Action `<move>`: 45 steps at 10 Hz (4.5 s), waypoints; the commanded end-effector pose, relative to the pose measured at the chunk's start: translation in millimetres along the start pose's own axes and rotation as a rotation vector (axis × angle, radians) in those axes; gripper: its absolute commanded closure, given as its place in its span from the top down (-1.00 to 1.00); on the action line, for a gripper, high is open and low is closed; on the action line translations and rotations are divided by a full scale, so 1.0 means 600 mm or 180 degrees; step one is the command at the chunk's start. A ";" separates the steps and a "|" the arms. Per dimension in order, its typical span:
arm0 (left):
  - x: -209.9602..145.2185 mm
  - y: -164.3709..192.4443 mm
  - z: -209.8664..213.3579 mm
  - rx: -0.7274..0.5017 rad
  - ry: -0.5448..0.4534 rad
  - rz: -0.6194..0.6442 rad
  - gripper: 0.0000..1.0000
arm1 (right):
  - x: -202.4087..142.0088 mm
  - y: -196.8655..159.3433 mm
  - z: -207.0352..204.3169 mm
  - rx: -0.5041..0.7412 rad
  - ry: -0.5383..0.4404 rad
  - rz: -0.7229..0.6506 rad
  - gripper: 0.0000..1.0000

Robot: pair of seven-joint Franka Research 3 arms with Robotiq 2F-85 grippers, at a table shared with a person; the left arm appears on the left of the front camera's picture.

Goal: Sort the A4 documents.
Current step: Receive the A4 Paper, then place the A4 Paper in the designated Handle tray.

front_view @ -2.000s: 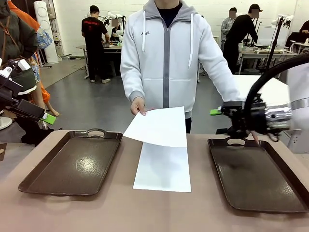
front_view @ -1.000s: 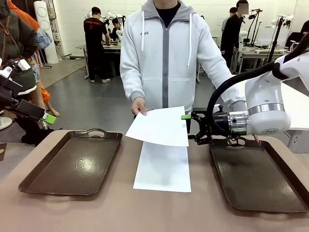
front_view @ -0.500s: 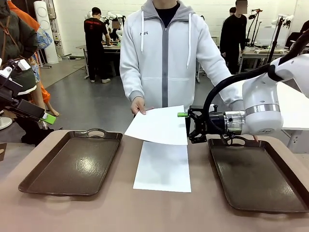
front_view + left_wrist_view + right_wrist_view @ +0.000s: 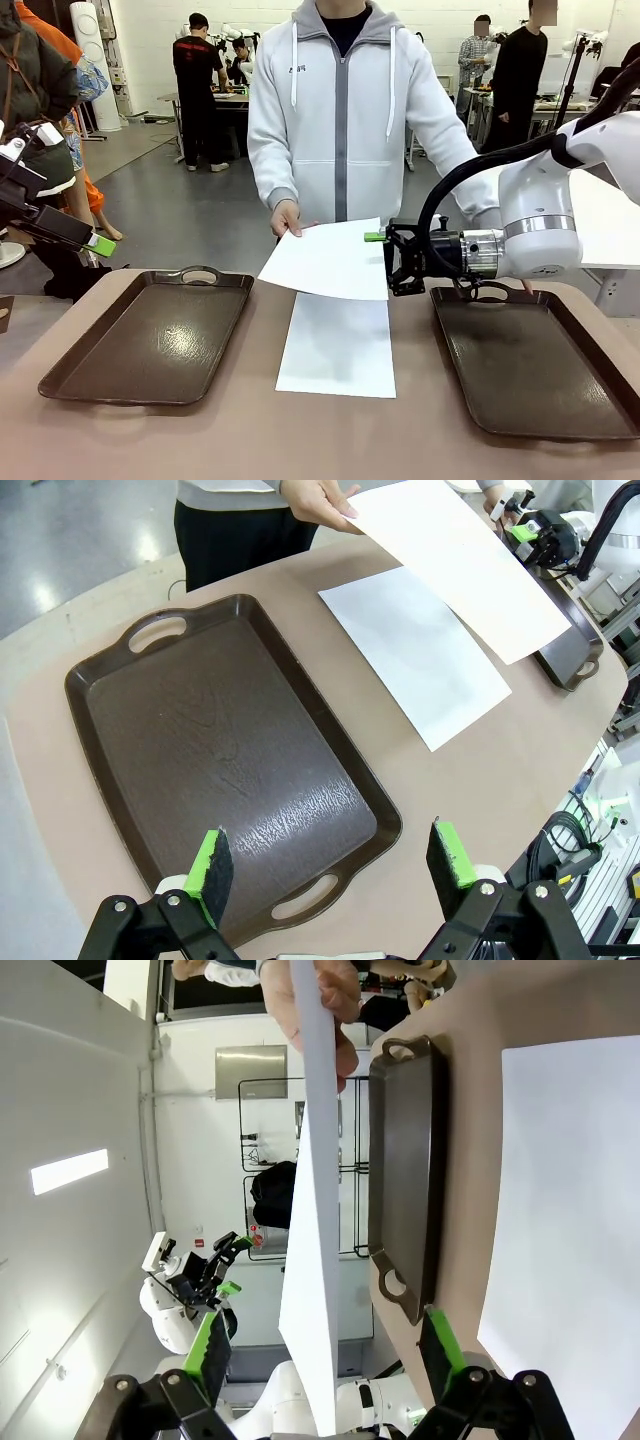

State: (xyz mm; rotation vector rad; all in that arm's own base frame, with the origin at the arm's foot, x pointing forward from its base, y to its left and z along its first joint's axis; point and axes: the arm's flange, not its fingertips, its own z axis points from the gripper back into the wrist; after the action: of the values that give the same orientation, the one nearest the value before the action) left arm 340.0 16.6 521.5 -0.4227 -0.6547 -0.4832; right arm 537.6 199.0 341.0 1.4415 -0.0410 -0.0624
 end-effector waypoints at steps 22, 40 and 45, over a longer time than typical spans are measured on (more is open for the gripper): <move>0.000 0.001 -0.001 -0.0034 -0.0011 0.0007 1.00 | 0.032 -0.005 -0.026 -0.0022 -0.0059 0.0047 -1.00; 0.000 0.001 -0.001 -0.0034 -0.0011 0.0007 1.00 | 0.021 -0.003 -0.022 -0.0024 -0.0072 0.0050 -1.00; 0.000 0.001 -0.001 -0.0034 -0.0011 0.0007 1.00 | -0.035 0.023 0.092 -0.0603 -0.0165 0.0332 -0.98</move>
State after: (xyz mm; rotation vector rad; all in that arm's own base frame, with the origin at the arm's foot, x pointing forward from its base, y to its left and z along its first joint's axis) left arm 340.0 16.7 521.5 -0.4224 -0.6548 -0.4830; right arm 532.7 167.1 351.1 1.3116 -0.1170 -0.0295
